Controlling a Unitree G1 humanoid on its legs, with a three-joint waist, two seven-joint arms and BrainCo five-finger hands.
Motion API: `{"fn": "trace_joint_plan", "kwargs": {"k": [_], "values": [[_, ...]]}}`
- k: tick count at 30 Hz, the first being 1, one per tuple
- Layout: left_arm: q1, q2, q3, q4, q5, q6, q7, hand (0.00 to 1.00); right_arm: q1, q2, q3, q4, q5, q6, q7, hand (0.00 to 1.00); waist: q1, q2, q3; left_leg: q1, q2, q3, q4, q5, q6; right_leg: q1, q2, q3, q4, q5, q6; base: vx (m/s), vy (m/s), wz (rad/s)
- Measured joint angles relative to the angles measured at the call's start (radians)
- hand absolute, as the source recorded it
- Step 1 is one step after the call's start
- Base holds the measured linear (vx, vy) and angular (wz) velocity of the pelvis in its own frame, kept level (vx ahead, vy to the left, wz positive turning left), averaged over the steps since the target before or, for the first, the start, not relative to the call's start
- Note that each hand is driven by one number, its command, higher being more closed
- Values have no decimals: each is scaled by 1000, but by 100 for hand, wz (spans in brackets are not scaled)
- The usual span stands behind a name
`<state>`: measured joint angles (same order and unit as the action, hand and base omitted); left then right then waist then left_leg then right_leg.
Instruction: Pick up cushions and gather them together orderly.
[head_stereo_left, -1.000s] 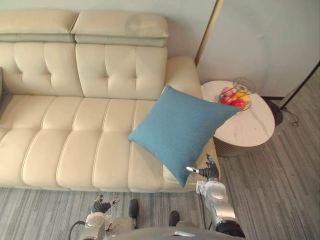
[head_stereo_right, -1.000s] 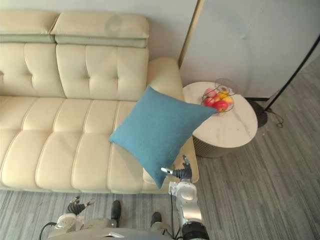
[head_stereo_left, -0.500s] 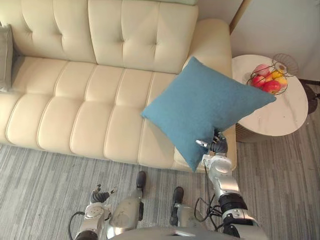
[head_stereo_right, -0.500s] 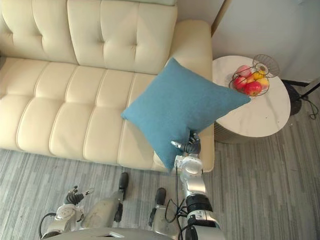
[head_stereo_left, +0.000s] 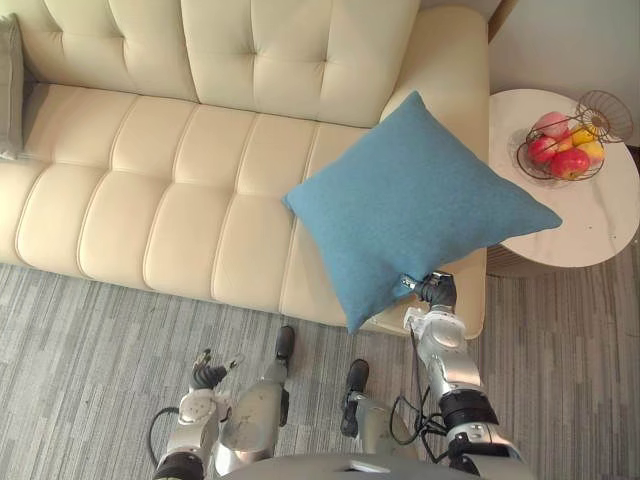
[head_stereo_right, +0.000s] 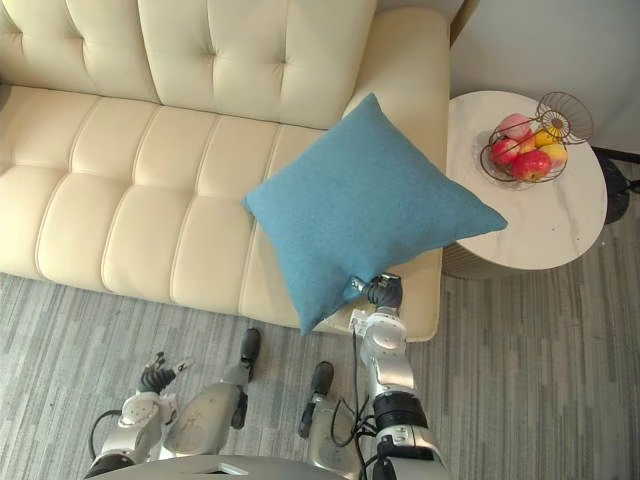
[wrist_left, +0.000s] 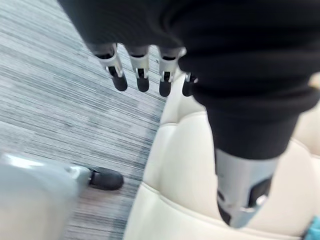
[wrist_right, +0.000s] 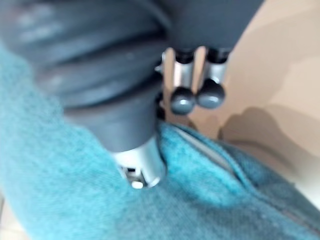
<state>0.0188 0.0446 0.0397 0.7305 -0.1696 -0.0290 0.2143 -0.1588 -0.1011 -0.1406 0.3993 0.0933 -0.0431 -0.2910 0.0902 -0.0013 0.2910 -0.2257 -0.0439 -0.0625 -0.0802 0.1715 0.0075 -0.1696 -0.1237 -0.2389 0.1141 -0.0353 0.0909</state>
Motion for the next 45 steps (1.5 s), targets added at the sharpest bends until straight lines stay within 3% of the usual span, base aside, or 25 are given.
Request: {"fn": "trace_joint_plan", "kwargs": {"k": [8,16,22,29,33,36,41,45], "values": [[-78,0,-62,-229,-24,-27,1,0,68,46,-2,-40,-2,-9,64,100,-28,-10,0,33,7,25,-1,-2,-1,29,7,21,-10,8,-3,-6,-19,-5],[-97,36,-40,-289,-21,-28,2,0,112,58,-2,-79,-16,-3,94,100,-45,-21,-2,44,28,106,-7,-14,-6,29,27,97,-76,63,-5,-26,-14,-32],[-117,114,8,-289,-18,-24,0,0,149,58,-21,-110,-34,5,138,100,-62,-54,-28,72,32,133,-7,-26,-7,53,32,122,-94,70,-7,32,-15,-12],[-162,226,1,-283,5,-16,-41,0,147,11,-31,-109,-86,29,184,100,-69,-62,-45,73,32,147,-6,-23,-2,53,33,139,-107,86,-3,34,-5,-7],[-214,291,-42,-208,39,-13,-97,0,99,-48,-31,-109,-99,30,207,100,-79,-61,-46,52,33,168,-7,-22,-1,20,32,157,-107,100,-5,0,3,-13],[-253,297,-76,-168,45,-12,-119,0,43,-91,-30,-110,-99,30,216,100,-88,-60,-46,-16,33,180,-5,-13,0,-54,32,175,-110,126,-4,3,2,-19],[-357,284,-191,-76,40,-11,-135,0,-11,-115,-30,-115,-97,29,208,100,-100,-60,-44,-93,33,181,0,21,11,-139,26,174,-89,142,-4,11,4,0],[-504,234,-302,-2,32,-11,-136,0,-27,-133,-30,-253,-89,29,165,100,-98,-54,-24,-186,36,186,0,27,2,-263,21,169,-9,132,-8,-48,5,7]]}}
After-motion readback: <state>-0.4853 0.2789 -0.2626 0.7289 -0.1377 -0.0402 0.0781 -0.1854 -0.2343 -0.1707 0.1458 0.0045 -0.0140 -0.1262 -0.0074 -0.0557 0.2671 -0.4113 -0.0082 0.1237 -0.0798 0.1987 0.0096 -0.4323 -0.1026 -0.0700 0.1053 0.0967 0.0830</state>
